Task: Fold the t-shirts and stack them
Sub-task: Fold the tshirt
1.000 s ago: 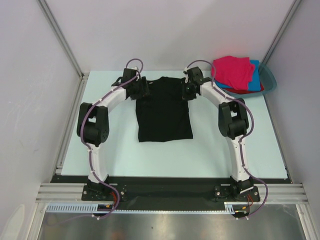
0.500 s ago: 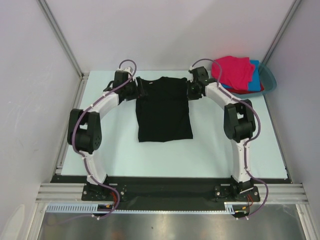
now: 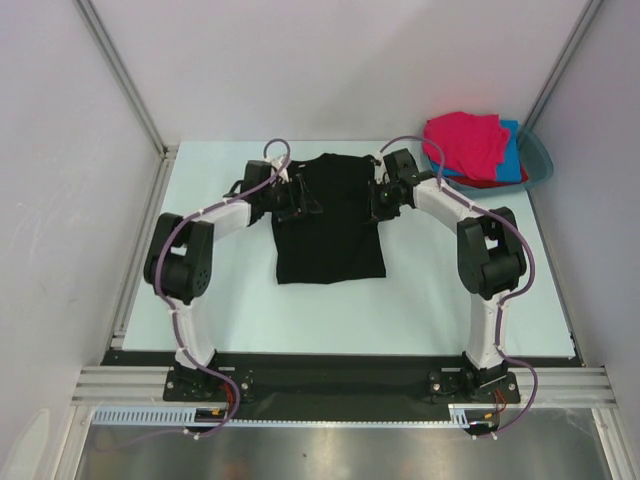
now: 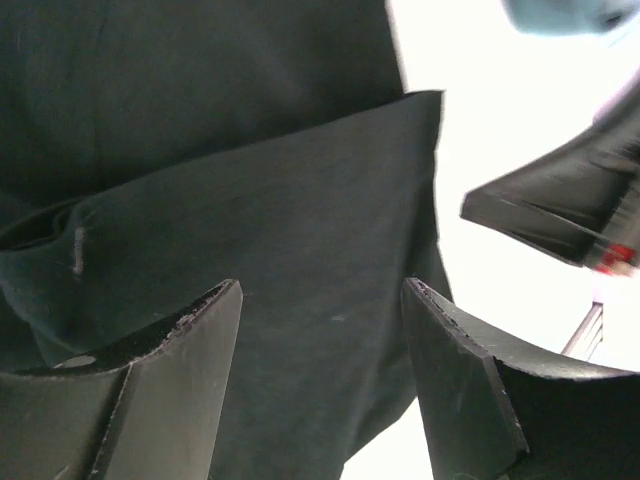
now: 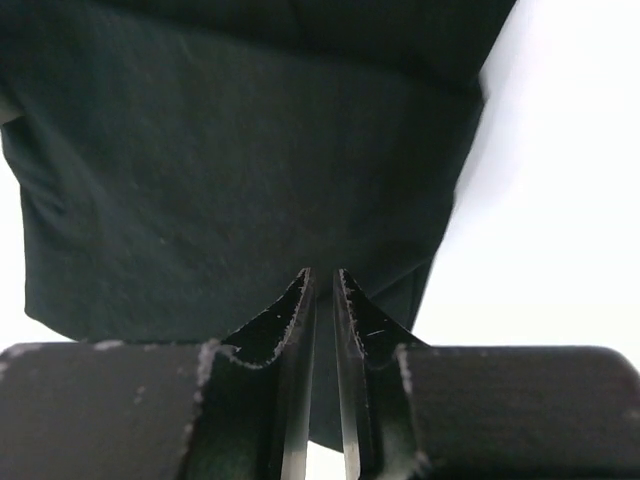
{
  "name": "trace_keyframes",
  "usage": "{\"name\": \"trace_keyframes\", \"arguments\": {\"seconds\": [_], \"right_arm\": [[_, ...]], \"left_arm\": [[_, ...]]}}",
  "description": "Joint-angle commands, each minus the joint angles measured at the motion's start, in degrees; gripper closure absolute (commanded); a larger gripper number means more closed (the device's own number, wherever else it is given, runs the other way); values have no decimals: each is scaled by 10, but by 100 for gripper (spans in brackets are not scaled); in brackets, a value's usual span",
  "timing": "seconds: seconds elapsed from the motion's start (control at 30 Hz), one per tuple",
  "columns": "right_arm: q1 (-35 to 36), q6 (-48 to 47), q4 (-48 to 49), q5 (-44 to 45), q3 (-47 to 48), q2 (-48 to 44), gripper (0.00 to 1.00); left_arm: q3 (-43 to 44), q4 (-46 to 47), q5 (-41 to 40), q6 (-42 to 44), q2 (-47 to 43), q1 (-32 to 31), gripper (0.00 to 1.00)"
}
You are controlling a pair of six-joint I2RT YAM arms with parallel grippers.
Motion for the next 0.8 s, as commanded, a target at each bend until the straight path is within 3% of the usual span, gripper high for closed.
{"name": "trace_keyframes", "arguments": {"seconds": [0.0,0.3,0.77], "right_arm": [[2,14,16,-41,-12,-3,82],[15,19,13,-46,-37,8,83],[17,51,-31,112,-120,1,87]], "left_arm": [[41,7,16,-6,54,2,29],[151,-85,-111,41,130,18,29],[167,-100,-145,67,130,57,29]]}}
